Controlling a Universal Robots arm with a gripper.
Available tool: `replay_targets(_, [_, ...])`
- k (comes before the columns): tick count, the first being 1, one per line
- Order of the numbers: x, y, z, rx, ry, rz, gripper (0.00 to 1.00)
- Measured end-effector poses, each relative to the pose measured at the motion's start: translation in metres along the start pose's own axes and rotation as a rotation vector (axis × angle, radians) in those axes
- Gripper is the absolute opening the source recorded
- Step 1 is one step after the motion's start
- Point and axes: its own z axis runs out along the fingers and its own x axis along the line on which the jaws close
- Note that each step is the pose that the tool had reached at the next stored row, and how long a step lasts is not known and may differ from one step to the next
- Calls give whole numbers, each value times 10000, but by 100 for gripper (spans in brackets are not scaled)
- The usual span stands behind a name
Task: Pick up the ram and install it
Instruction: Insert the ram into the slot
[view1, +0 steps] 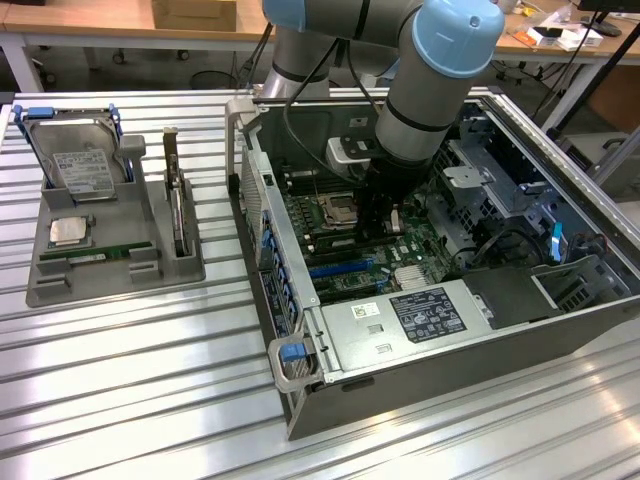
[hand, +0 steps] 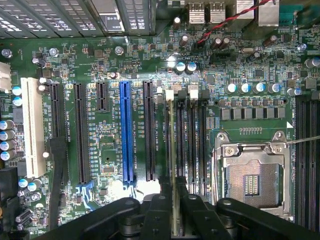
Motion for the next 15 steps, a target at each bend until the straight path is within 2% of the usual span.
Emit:
replay_targets(1, [0,0,0,0,0,0,27])
replay_targets(3, [0,0,0,0,0,0,27])
replay_targets(4, [0,0,0,0,0,0,33])
replay_targets(10, [0,0,-4,0,1,0,33])
replay_targets(12, [-2,1,-62,0,0,0,33])
replay_targets(15, [-9,7,-285,-3,0,0,33])
